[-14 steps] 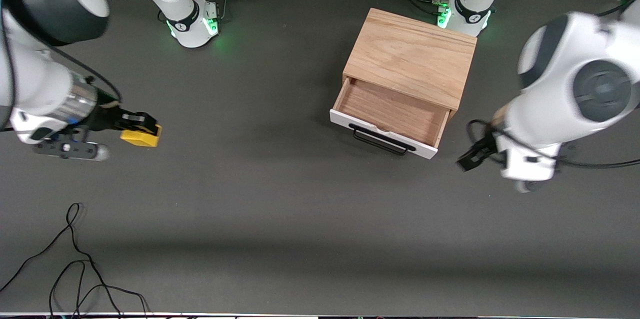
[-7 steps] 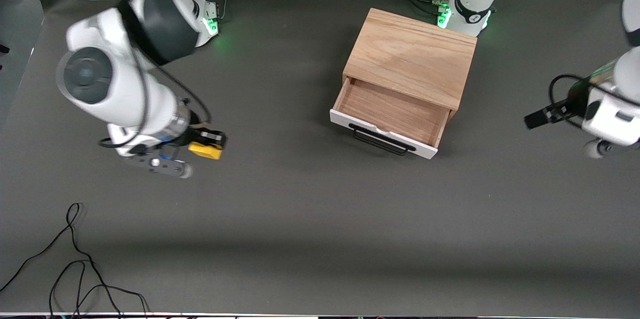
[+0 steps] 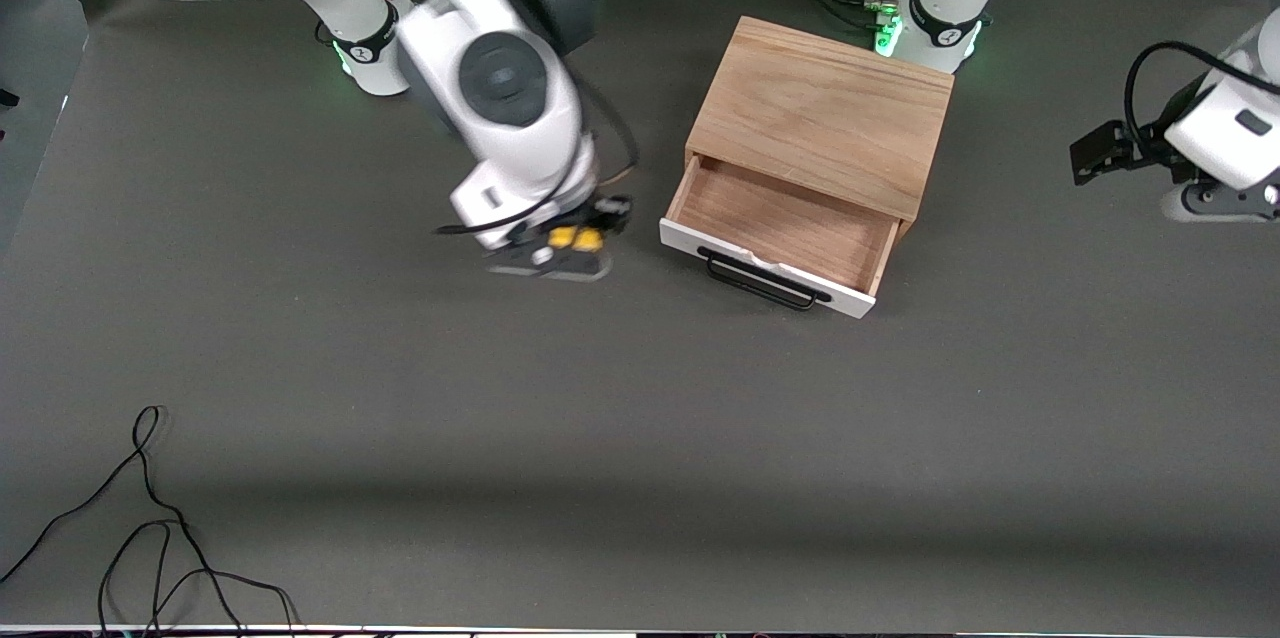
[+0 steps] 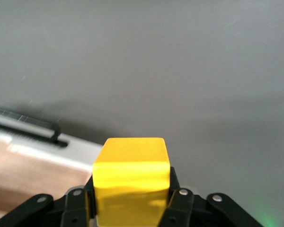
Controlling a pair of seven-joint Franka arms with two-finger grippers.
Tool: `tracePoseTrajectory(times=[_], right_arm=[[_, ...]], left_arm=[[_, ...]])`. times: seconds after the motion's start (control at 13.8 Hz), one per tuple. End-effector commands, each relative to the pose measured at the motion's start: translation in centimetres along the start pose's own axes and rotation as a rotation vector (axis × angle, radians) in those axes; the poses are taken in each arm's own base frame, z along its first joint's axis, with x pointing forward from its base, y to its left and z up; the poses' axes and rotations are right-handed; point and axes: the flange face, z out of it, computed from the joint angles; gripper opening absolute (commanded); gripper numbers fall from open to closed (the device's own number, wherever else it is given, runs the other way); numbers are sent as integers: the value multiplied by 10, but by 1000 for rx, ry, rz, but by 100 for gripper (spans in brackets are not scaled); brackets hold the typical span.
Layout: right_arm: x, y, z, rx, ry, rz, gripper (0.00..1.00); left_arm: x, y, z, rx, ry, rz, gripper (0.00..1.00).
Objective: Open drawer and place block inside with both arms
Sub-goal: 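Carry the yellow cube with the right gripper over the open drawer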
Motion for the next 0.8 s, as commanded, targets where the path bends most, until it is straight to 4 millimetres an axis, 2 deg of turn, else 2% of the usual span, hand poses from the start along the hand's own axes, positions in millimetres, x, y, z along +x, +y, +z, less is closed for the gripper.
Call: tracePoseTrajectory(times=[0.0, 0.22, 0.36, 0.51, 0.72], right_arm=[[-23, -34, -2, 66, -15, -142, 0], [-48, -70, 13, 115, -9, -249, 0], [-71, -103, 38, 116, 33, -286, 0], [-63, -119, 77, 97, 71, -253, 0], [-68, -137, 104, 88, 71, -257, 0]], left_arm=[[-9, -1, 0, -4, 22, 25, 100], [-5, -9, -7, -29, 80, 8, 100], [-5, -9, -2, -29, 87, 6, 100], [-2, -11, 2, -29, 101, -1, 100], [1, -22, -2, -38, 105, -15, 100]])
